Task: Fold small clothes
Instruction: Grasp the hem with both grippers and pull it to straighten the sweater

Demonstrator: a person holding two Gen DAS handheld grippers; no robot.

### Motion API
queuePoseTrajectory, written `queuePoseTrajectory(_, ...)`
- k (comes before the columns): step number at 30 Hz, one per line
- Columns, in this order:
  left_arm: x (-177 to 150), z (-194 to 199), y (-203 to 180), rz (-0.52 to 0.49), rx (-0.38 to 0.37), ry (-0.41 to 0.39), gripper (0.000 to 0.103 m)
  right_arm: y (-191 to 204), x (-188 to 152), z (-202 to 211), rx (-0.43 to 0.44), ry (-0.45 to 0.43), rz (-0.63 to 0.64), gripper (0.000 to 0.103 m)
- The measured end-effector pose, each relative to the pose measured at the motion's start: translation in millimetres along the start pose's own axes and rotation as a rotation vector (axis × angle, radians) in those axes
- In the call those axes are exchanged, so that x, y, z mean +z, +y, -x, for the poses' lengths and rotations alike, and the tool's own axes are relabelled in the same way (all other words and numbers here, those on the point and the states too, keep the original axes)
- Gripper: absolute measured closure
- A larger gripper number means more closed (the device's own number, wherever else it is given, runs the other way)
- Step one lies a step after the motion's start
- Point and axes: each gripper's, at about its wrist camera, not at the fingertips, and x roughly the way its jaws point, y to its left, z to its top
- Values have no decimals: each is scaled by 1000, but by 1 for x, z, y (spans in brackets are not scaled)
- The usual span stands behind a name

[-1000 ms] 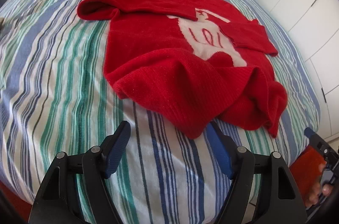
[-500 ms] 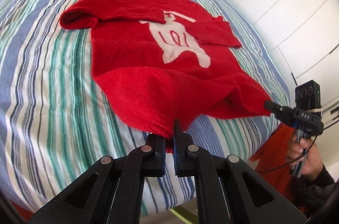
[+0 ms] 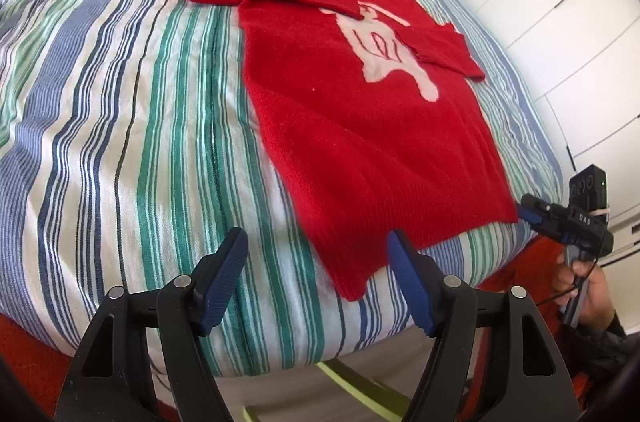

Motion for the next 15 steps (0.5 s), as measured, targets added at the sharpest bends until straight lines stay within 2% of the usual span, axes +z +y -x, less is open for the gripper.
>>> queuePoseTrajectory(2,3,-15,-3,27,-17,41,30,-4,-4,-4,12,6,-31,53)
queuePoseTrajectory(3,5,-26,-7,28,-7,66,40,-7,-5,-12,25,22,-54,53)
queuePoseTrajectory(4,6,-36,-10,22,18,89,72,-10,-5,-21,46,46,-80,53)
queuePoseTrajectory(5,6,-43,-13,16,38,111,95,-10,-6,-30,71,61,-101,59)
queuePoseTrajectory(6,5,-44,-13,29,30,125,100,-11,-5,-35,80,73,-110,90)
queuePoseTrajectory(7,4,-38,-14,35,40,105,100,-9,-4,-37,76,85,-103,97)
queuePoseTrajectory(10,-3,-14,-18,8,109,76,101,4,2,-13,-23,64,-22,98)
queuePoseTrajectory(13,-9,-16,-15,8,211,104,101,8,1,11,-139,60,23,98)
queuePoseTrajectory(15,-14,-30,-14,-2,272,136,101,5,-2,9,-209,83,43,99)
